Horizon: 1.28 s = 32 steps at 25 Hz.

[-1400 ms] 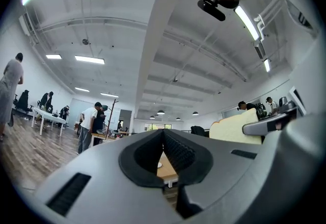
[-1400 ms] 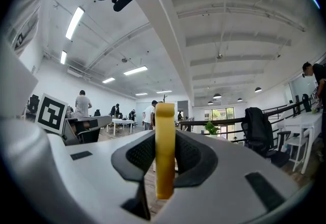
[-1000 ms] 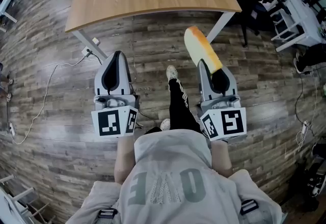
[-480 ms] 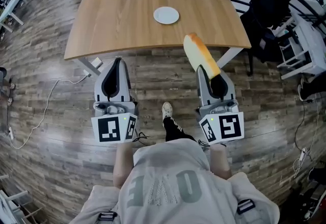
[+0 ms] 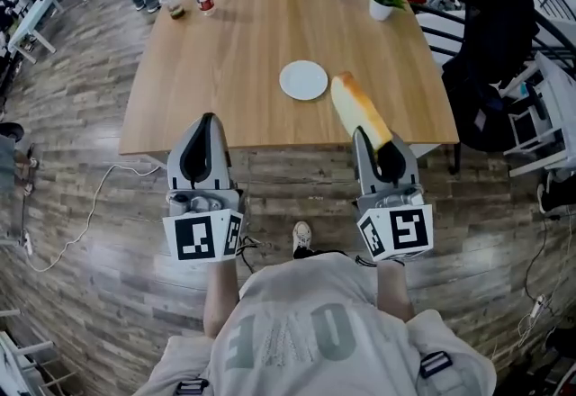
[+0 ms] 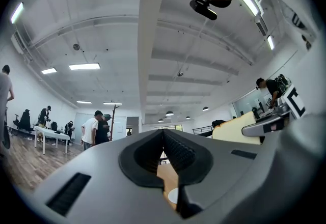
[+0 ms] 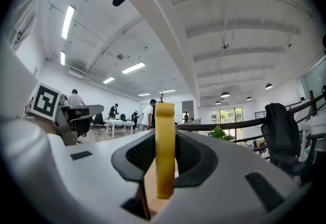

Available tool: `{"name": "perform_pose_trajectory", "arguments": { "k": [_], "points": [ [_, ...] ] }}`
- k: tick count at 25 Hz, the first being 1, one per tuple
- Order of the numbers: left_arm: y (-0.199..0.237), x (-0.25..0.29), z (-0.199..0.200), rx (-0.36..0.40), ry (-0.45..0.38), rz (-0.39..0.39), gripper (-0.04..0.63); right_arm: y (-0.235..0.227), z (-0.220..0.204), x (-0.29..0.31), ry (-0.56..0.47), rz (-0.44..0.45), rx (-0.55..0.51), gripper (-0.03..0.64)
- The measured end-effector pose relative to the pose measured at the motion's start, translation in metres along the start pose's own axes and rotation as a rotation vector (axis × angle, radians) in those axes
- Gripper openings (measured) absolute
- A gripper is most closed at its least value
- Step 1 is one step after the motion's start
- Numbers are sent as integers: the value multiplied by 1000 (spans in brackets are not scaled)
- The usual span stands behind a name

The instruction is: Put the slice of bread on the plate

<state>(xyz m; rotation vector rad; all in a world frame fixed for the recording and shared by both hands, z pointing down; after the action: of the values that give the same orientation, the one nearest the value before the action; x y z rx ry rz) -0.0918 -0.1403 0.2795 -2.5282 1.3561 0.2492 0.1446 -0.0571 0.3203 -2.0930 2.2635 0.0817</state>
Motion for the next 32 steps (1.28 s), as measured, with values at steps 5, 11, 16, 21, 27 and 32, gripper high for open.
{"name": "perform_pose_trajectory", "arguments": {
  "k": [5, 11, 16, 21, 27, 32],
  "points": [
    [8, 59, -20, -18, 19, -11, 9, -24, 5, 53, -13, 3, -50, 92],
    [7, 116, -38, -40, 26, -39, 9, -51, 6, 96, -13, -2, -77, 92],
    [4, 142, -49, -40, 60, -71, 9, -67, 2, 123, -6, -14, -74, 92],
    [24, 168, -51, -42, 42, -65, 9, -68, 5, 152, -20, -23, -94, 92],
    [42, 200, -46, -42, 15, -66, 9, -70, 27, 184, -58, -54, -207, 92],
    [50, 213, -48, -45, 4, -72, 9, -66, 37, 205, -60, -83, -360, 92]
  ]
}}
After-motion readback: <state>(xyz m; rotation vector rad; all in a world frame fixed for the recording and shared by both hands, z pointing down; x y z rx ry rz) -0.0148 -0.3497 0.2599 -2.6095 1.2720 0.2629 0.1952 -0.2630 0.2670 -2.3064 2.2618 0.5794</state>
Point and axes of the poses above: the fingertips, and each gripper's own axes: x forward along the fingers, y to its left, z out of its top, the point moved 4 cm from there along -x, backward along the fingers, and after that the axes turned 3 degrees about x, right-handed, at the moved point
